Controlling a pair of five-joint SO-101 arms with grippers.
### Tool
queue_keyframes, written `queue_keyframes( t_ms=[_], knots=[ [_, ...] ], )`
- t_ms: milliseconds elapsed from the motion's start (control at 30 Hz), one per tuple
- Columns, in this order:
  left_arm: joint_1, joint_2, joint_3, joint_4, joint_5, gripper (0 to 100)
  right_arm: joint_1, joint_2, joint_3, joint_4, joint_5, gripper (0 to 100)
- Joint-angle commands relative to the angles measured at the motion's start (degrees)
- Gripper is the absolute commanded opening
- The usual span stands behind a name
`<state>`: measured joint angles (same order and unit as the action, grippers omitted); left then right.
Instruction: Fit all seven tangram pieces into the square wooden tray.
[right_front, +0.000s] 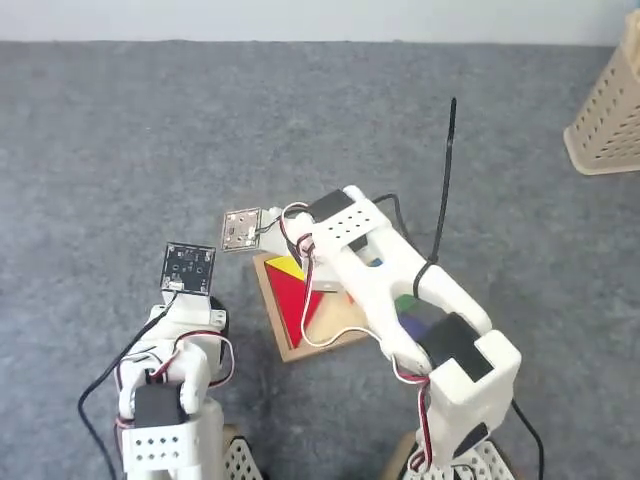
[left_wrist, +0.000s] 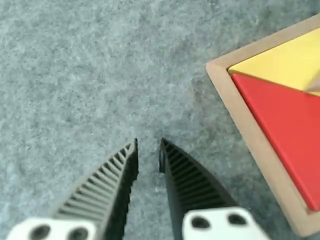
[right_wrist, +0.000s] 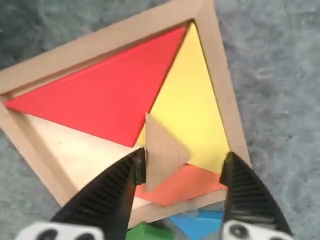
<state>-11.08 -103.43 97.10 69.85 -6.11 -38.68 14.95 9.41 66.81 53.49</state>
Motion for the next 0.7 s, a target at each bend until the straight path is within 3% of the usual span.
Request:
queue_keyframes(
  t_ms=[0,200,367,500,667],
  knots=[
    [0.2,-1.3,-0.5,0.2,0.5,7,1.6,-1.2,-4.9,-0.5,1.1,24.2],
    [0.2,-1.3,-0.5,0.2,0.5,7,5.0,-4.4,-11.0,2.4,-10.3,14.7],
    [0.2,-1.3,-0.5,0.2,0.5,7,5.0,-8.4,-10.9,4.8,-14.2,12.3],
    [0.2,-1.3,-0.5,0.2,0.5,7,4.2,-7.8,-9.6,1.5,-28.6,0.1],
    [0.2,-1.3,-0.5,0.2,0.5,7,3.0,-4.9,-4.0,-9.0,-40.2,0.7]
  ],
)
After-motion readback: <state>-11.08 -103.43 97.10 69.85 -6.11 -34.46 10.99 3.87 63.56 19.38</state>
